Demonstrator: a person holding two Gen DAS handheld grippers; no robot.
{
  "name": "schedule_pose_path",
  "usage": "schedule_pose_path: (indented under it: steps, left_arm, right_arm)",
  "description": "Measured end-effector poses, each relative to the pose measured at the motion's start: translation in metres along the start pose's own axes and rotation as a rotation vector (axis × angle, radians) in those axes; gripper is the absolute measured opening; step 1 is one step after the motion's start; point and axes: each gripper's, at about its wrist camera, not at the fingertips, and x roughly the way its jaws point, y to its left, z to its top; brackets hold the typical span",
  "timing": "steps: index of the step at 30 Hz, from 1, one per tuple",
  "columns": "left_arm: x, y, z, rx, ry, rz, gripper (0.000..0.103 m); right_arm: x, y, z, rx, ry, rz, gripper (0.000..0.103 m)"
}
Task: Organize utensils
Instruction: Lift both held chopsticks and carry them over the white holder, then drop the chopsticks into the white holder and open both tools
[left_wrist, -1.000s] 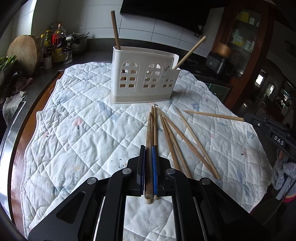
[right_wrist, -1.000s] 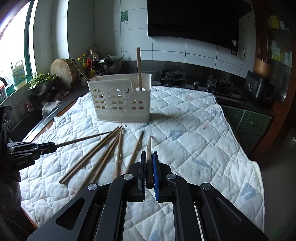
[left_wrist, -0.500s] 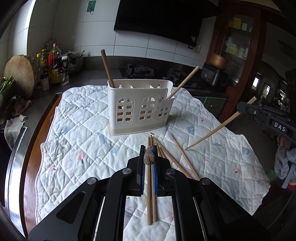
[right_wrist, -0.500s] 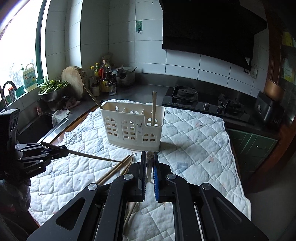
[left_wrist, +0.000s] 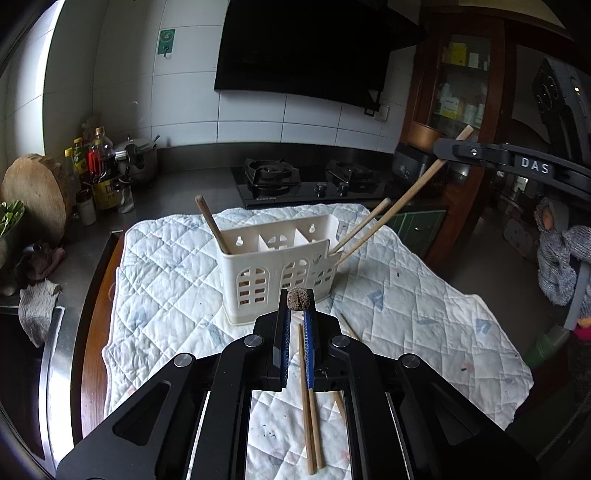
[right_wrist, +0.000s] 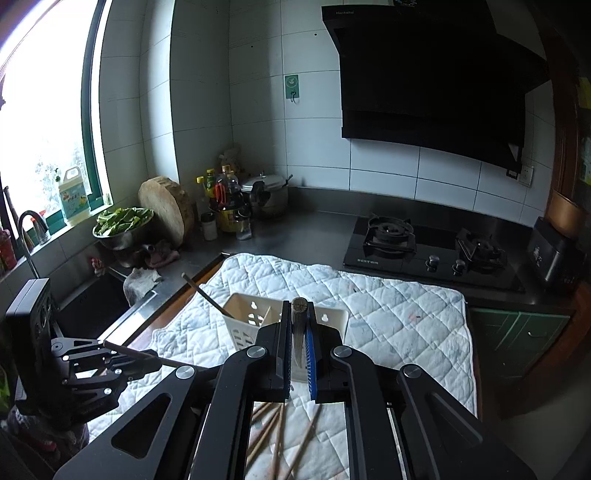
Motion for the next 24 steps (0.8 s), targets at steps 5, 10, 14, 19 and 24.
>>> schedule_pose_path:
  steps: [5, 10, 14, 19, 24]
  left_arm:
    - [-0.026, 0.001, 0.031, 0.019, -0.081, 0.011, 0.006]
    - [-0.037, 0.003, 0.057, 0.032, -0.128, 0.041, 0.006]
    - [-0.029, 0.006, 0.069, 0.056, -0.123, 0.102, 0.006]
    - [-0.002, 0.012, 0.077, 0.055, -0.032, 0.103, 0.006]
    - [0.027, 0.016, 0.079, 0.053, 0.051, 0.127, 0.006]
  right_arm:
    - [0.012, 0.0, 0.02, -0.011, -0.021, -0.038, 0.007]
    - [0.026, -0.002, 0.029, -0.01, -0.028, -0.072, 0.007]
    - [0.033, -0.006, 0.034, 0.002, -0.044, -0.084, 0.007]
    - [0.05, -0.008, 0.037, -0.002, -0.005, -0.087, 0.007]
    - [0.072, -0.01, 0.028, 0.001, 0.047, -0.087, 0.007]
